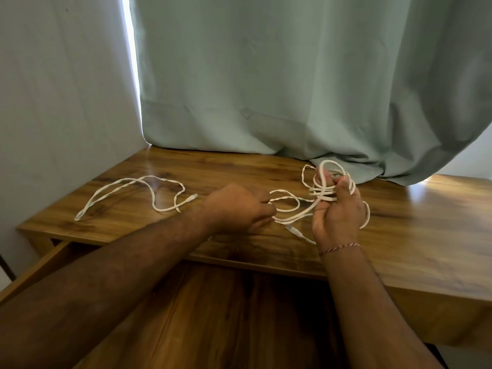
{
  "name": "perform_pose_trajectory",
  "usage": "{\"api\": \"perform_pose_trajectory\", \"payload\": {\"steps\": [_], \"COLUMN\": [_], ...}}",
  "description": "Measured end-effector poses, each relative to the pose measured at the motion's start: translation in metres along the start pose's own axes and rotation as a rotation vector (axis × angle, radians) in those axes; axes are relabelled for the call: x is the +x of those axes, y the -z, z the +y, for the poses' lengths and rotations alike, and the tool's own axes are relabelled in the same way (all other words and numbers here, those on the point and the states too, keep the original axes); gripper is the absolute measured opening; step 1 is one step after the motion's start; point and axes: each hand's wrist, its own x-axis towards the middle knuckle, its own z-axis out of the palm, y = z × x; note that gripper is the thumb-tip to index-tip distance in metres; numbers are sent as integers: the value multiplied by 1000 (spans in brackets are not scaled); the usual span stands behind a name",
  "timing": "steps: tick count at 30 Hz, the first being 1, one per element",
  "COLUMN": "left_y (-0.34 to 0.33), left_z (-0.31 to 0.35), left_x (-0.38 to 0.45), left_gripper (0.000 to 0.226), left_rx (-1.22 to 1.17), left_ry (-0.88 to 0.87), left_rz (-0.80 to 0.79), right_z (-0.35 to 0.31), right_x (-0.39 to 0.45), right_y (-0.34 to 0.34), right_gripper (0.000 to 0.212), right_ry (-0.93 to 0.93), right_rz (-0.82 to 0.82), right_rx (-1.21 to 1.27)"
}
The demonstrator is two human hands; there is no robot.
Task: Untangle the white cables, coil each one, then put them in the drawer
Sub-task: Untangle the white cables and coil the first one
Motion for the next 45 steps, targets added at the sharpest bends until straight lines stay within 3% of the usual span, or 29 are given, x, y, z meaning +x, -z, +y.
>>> {"api": "perform_pose_trajectory", "payload": {"steps": [3, 6, 9, 11, 12, 14, 16, 18, 20, 25, 27, 29, 31, 33, 38, 41, 45], "left_y": [9, 4, -4, 0, 6, 19, 29, 33, 35, 36, 40, 37, 21, 8, 1, 0, -1], "left_z": [2, -3, -16, -15, -11, 2, 13, 23, 26, 5, 1, 1, 2, 7, 31, 32, 26], "left_x": [2, 0, 0, 5, 10, 21, 34, 44, 46, 36, 39, 41, 41, 37, 41, 48, 46], "left_gripper": [50, 46, 12, 53, 65, 65, 43, 33, 42, 55, 42, 28, 29, 39, 49, 47, 33], "left_rx": [-103, -362, -667, -688, -664, -769, -1208, -1518, -1632, -2018, -1914, -1408, -941, -975, -1323, -1266, -1045], "left_ry": [81, 404, 826, 969, 976, 950, 948, 948, 986, 1051, 1017, 951, 843, 793, 748, 745, 718], "left_rz": [16, -64, -111, -85, -26, 112, 216, 215, 233, 528, 468, 297, 221, 247, 366, 456, 431], "right_z": [1, 1, 8, 16, 21, 30, 37, 42, 43, 39, 41, 41, 40, 34, 30, 31, 23], "right_x": [-3, -3, -3, -6, -6, -10, -14, -15, -17, -19, -20, -21, -22, -27, -30, -27, -22], "right_y": [-2, -5, -3, -1, 0, 0, -2, -2, -3, -2, -2, -3, -6, -12, -14, -11, -4], "right_gripper": [23, 14, 22, 29, 31, 31, 30, 29, 29, 30, 33, 32, 28, 23, 25, 30, 27], "right_ry": [-63, -52, 23, 67, 83, 99, 113, 144, 192, 268, 274, 235, 131, 17, -204, -236, -350], "right_rz": [56, 132, 145, 109, 96, 78, 45, 18, 2, -10, -53, -157, -246, -289, -326, -374, -447], "right_rx": [-39, -255, -485, -657, -728, -827, -871, -924, -987, -1072, -1081, -1004, -827, -614, -212, -114, -98]}}
